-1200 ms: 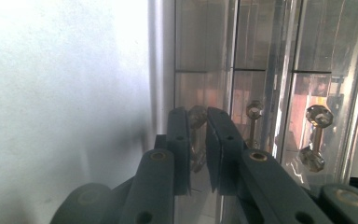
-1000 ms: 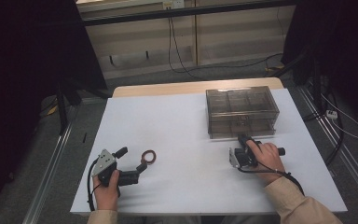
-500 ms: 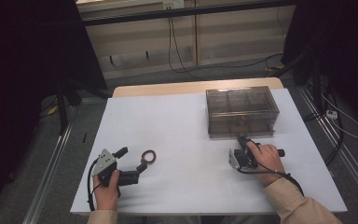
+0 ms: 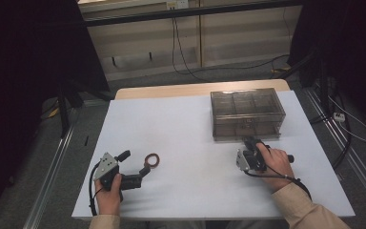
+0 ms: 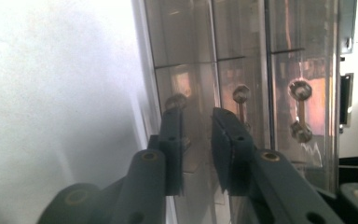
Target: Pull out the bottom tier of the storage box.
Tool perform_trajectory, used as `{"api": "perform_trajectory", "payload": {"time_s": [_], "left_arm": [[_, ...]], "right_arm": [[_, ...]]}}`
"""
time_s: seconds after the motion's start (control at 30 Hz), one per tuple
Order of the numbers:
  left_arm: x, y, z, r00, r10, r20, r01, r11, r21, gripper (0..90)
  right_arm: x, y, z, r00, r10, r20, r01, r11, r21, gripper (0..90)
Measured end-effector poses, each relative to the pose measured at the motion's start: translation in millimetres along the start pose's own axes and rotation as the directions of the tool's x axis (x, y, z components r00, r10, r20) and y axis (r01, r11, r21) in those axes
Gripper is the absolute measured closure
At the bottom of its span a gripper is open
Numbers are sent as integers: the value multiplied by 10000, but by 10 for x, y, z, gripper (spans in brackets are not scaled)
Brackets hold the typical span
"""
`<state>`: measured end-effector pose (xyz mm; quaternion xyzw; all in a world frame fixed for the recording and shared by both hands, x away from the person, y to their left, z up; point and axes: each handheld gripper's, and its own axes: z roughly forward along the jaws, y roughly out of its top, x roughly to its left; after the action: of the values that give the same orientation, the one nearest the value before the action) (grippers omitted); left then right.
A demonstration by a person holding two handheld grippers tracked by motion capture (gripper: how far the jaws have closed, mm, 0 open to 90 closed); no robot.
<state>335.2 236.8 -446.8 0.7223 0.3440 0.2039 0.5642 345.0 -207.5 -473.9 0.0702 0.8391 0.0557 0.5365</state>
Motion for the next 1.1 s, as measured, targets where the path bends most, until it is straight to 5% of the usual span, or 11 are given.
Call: {"api": "perform_trajectory", "payload": {"time_s": [0.3,0.5,0.83,1.0,1.03,1.1], "left_arm": [[-2,3,-3,10000,-27,12,27,10000,-9,20],[-2,5,-7,10000,-26,1,26,10000,-23,20],[-1,5,-8,10000,-50,-20,50,10000,-47,20],[2,4,-6,10000,-58,-17,58,10000,-32,20],[2,4,-6,10000,-55,-16,55,10000,-28,20],[2,5,-6,10000,-61,-19,61,10000,-48,20]], "right_arm": [[-14,-63,-50,9921,1250,72,-1249,9921,-109,613],[-33,-99,-69,9750,2196,333,-2196,9756,-28,496],[-49,-133,-78,9145,4032,325,-4029,9151,-168,384],[-44,-144,-74,8630,5052,-48,-5052,8630,-103,340],[-44,-144,-74,8630,5052,-48,-5052,8630,-103,340],[-46,-140,-79,8499,5269,-41,-5269,8498,-150,335]]}}
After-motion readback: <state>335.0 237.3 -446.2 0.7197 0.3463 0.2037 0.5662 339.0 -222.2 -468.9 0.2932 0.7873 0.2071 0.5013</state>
